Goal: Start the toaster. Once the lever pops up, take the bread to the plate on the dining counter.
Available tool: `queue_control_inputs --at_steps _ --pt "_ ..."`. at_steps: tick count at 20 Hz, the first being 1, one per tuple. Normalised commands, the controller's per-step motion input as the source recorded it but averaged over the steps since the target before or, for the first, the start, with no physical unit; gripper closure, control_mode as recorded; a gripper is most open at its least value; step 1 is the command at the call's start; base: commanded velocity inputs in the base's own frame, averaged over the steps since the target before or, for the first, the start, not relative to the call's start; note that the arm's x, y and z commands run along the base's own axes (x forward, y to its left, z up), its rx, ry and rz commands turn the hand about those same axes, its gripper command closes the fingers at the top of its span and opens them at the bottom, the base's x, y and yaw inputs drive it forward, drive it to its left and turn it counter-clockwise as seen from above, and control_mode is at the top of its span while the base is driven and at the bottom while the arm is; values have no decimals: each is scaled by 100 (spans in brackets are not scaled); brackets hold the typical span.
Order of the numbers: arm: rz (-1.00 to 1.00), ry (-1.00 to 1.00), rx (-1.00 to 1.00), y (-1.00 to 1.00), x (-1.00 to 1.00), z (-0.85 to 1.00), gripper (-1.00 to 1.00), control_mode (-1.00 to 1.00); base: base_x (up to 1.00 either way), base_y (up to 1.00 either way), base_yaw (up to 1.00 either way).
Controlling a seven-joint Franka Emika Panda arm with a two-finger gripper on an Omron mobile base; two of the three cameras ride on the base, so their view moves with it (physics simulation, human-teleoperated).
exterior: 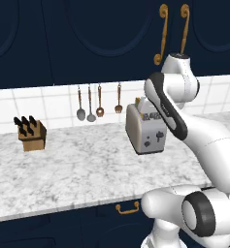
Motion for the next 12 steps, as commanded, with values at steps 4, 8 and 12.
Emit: queue_control_inputs --at_steps 4,8,12 --pt "0 1 0 -19 0 -17 -100 -100 0 0 0" --pt "0 0 -1 -20 0 -41 -100 -100 0 0 0" --pt "0 -2 0 -39 2 -15 -100 -100 0 0 0"
